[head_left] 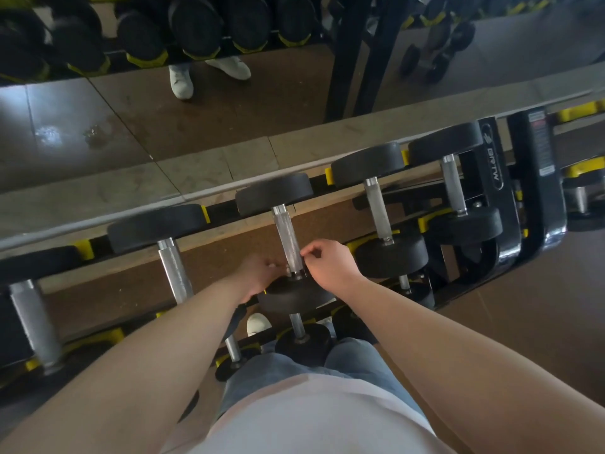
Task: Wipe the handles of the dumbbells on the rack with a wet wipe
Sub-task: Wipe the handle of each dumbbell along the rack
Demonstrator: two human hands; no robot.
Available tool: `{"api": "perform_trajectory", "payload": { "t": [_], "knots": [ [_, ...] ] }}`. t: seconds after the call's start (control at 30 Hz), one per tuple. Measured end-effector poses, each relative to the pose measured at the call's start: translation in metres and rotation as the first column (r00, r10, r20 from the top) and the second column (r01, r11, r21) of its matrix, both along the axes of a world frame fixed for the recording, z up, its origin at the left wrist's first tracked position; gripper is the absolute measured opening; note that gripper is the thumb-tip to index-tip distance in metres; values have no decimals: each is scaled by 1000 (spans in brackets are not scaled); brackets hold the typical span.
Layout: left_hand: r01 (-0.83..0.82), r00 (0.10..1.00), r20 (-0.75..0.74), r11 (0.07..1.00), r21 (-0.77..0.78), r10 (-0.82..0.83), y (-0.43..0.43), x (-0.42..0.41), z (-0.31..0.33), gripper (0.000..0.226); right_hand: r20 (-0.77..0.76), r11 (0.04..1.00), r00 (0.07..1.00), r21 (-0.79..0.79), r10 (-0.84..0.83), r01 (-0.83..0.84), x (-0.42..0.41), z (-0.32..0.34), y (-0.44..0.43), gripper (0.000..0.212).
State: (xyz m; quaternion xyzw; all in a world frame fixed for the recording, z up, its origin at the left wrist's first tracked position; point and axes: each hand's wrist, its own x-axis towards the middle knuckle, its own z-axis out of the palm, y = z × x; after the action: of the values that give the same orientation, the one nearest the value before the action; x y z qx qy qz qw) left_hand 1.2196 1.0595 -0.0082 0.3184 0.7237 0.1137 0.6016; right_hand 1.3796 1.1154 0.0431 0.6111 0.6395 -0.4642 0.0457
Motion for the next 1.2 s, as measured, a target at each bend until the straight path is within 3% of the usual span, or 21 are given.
{"api": "perform_trajectory", "payload": {
  "t": [0.07, 0.17, 0.23, 0.33, 0.4, 0.47, 0.5, 0.57, 0.67, 0.73, 0.8, 0.87, 0.93, 1.0, 1.1, 1.2],
  "knots": [
    [7, 1000, 20, 1000, -14, -7, 1, -2, -3, 18, 7, 1000, 1000, -13, 10, -9, 0, 1, 1, 21],
    [-390, 913, 154, 919, 53, 378, 25, -14, 0, 16, -1, 999, 1000, -54, 7, -7, 0, 3, 4, 20],
    [-532, 841, 186, 840, 112, 508, 38, -22, 1, 26, 4, 998, 1000, -59, 11, -11, 0, 4, 5, 20],
    [-420, 900, 172, 903, 95, 401, 34, -25, -6, 33, -2, 998, 1000, -58, 22, -22, 1, 5, 4, 20],
    [-208, 966, 160, 978, 22, 202, 20, -20, -13, 31, -12, 998, 1000, -63, 21, -22, 1, 7, 3, 19],
    [17, 992, 128, 1000, -9, -15, 13, -16, -19, 24, -4, 997, 1000, -74, 27, -27, 1, 9, 3, 19],
    [48, 991, 124, 999, -16, -46, 15, -17, -20, 22, 1, 996, 1000, -78, 32, -31, 0, 10, 4, 20],
    [-58, 989, 135, 998, 0, 57, 26, -23, -18, 26, -1, 996, 1000, -82, 27, -27, -1, 11, 4, 20],
    [-440, 873, 260, 897, 51, 414, 48, -35, -18, 27, -17, 996, 1000, -85, 10, -11, 0, 10, 4, 21],
    [-461, 859, 278, 886, 54, 430, 50, -35, -20, 28, -17, 996, 1000, -86, 8, -10, 0, 9, 3, 21],
    [-332, 922, 207, 943, -7, 327, 41, -29, -23, 28, -19, 996, 1000, -84, -4, 2, 0, 7, 2, 20],
    [-30, 988, 147, 996, -81, 42, 29, -23, -24, 26, -16, 996, 1000, -82, -18, 17, 0, 6, 3, 19],
    [119, 984, 144, 988, -94, -105, 28, -22, -30, 26, -11, 996, 1000, -81, -27, 26, 0, 5, 3, 19],
    [14, 983, 185, 998, -61, -3, 36, -26, -35, 21, -7, 996, 1000, -84, -19, 18, 0, 4, 3, 20],
    [-360, 881, 326, 933, -13, 344, 51, -32, -47, 23, -13, 996, 1000, -86, -20, 19, 0, 4, 2, 20],
    [-411, 824, 402, 909, -60, 399, 45, -29, -53, 23, -8, 997, 1000, -81, -20, 20, 0, 4, 1, 20]
  ]
}}
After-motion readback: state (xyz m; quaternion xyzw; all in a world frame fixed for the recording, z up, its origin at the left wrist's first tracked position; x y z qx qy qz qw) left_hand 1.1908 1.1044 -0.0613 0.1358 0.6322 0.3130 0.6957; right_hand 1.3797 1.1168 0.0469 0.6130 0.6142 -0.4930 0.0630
